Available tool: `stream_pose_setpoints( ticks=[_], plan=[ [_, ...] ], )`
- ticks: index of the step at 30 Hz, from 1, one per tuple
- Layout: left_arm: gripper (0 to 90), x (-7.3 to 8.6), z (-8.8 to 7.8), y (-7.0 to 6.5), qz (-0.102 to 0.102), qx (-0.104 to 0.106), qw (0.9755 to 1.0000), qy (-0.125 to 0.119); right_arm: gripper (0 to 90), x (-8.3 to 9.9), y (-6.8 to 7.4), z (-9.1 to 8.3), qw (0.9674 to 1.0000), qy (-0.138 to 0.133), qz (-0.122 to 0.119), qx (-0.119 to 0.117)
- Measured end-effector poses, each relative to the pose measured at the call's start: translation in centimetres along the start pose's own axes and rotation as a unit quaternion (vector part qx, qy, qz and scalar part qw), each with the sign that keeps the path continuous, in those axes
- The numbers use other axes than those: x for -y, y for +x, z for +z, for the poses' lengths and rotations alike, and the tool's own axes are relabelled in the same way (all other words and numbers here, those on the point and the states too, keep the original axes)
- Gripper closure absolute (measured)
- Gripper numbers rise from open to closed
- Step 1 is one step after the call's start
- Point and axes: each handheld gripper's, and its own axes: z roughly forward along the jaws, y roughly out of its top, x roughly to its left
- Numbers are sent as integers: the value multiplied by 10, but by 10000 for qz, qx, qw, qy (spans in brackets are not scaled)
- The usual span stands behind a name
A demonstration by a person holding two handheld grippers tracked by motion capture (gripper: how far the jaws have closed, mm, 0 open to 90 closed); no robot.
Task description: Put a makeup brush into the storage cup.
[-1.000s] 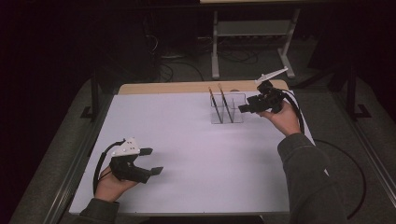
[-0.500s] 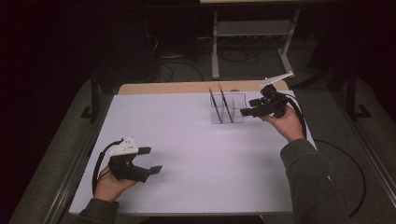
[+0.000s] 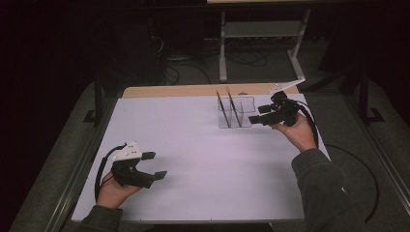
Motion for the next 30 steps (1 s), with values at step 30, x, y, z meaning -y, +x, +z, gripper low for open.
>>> stream_pose_setpoints(
  ticks=[30],
  plan=[
    [186,1,-4,3,-43,-62,10000,-63,271,24,11,-8,9999,5,120,-43]
  ],
)
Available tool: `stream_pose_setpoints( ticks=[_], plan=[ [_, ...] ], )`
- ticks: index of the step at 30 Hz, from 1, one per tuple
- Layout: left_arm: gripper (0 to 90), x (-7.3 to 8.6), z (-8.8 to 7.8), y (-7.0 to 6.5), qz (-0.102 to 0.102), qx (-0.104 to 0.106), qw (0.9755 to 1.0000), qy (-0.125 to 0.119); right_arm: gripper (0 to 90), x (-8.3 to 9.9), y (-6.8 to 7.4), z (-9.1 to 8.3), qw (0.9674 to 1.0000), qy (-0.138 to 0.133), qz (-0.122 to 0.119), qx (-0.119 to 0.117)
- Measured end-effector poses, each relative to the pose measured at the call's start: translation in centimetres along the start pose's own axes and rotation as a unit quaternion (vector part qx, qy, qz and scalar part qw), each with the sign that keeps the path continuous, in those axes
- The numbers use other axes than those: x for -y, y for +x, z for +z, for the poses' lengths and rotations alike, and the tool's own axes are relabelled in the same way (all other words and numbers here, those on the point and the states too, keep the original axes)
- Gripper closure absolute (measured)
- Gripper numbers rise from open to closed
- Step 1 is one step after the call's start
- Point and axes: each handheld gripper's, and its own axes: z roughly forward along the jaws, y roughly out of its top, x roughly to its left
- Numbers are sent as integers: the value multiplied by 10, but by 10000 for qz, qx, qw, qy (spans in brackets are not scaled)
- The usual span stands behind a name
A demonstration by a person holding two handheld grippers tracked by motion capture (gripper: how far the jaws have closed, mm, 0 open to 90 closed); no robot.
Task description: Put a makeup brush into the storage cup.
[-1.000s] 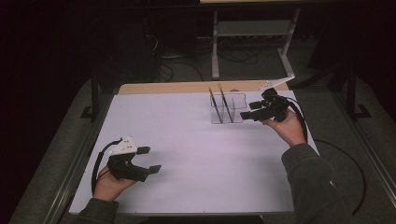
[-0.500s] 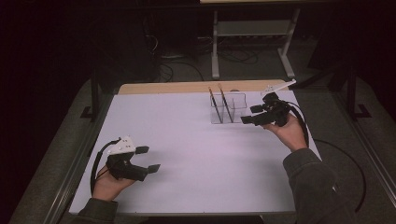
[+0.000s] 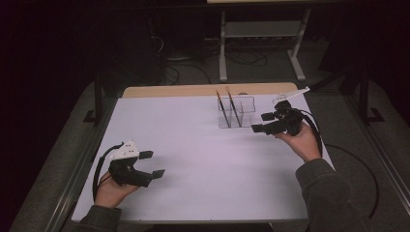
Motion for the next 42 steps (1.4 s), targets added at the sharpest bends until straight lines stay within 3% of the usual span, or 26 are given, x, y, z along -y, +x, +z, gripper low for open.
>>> stream_pose_setpoints(
  ticks=[42],
  plan=[
    [185,0,-3,1,-112,9,9999,-52,224,36,14,-10,9998,-148,51,-78]
  ],
)
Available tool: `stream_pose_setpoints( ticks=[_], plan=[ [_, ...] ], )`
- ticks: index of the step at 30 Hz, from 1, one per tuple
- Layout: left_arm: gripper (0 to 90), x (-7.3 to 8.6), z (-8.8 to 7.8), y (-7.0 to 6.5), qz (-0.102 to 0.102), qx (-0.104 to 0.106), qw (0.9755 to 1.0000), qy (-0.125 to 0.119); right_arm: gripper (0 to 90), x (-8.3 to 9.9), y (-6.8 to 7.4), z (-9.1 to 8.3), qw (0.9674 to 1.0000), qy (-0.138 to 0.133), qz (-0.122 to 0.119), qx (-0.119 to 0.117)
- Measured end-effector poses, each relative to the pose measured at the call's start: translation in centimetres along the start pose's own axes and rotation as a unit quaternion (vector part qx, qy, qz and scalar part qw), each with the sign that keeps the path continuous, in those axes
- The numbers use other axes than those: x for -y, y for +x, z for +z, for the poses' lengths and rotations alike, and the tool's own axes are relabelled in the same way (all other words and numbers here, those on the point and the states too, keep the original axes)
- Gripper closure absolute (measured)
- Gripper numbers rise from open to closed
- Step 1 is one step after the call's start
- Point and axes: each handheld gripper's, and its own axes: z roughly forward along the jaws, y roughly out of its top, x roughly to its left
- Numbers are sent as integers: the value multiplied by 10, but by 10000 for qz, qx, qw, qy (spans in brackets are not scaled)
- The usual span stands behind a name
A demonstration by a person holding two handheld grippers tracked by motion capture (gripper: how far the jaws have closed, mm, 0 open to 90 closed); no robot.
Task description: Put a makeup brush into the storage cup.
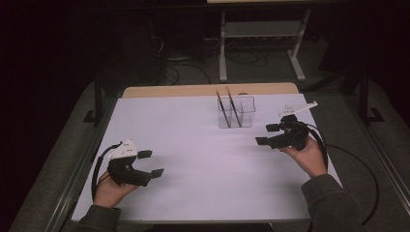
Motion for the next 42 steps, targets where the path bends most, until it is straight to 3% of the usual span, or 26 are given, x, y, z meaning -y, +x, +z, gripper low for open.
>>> stream_pose_setpoints(
  ticks=[11,42],
  plan=[
    [184,0,0,1,35,20,10000,12,218,13,2,-6,10000,-67,62,8],
    [176,5,0,6,-124,54,9999,30,177,50,8,-18,9995,-173,189,158]
  ],
)
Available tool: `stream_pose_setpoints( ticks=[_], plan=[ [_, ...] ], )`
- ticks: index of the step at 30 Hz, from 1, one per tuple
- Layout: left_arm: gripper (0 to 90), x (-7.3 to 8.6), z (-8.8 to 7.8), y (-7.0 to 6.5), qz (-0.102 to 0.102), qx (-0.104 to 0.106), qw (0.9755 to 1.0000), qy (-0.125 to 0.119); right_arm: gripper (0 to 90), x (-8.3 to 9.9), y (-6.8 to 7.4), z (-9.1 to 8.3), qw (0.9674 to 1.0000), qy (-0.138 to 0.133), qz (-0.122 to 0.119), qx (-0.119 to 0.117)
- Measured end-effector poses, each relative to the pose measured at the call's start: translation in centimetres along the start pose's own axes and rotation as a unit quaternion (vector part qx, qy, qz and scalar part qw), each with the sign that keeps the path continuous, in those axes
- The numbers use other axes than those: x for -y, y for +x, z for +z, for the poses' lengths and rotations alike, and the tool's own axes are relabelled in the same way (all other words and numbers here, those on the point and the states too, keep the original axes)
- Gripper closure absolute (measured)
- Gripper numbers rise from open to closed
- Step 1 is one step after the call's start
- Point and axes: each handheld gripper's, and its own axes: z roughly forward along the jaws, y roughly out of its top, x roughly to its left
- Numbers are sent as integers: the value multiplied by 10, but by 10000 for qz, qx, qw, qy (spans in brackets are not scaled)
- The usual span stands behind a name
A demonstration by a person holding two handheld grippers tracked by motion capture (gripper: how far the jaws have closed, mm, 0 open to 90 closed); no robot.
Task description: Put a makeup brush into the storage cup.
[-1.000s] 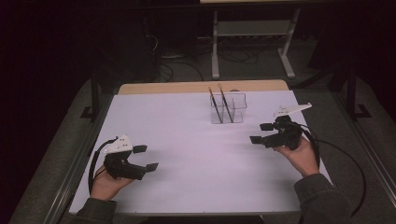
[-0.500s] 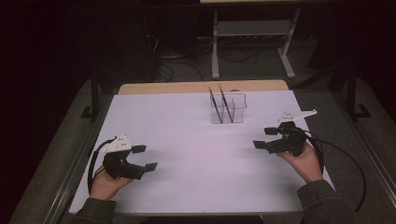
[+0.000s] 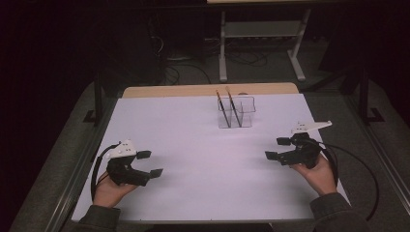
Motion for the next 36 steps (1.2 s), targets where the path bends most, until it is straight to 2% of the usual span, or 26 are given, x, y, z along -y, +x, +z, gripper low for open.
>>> stream_pose_setpoints(
  ticks=[10,13,23,36],
  plan=[
    [176,3,1,2,-74,0,10000,30,173,11,2,-3,10000,-64,-5,32],
    [176,4,1,2,-26,2,10000,43,173,14,3,-4,9999,-99,-38,20],
    [176,6,0,2,-56,-5,10000,45,173,24,9,-7,9999,-152,-14,-11],
    [173,6,1,0,-7,5,10000,89,172,36,14,-13,9996,-259,-15,56]
  ],
)
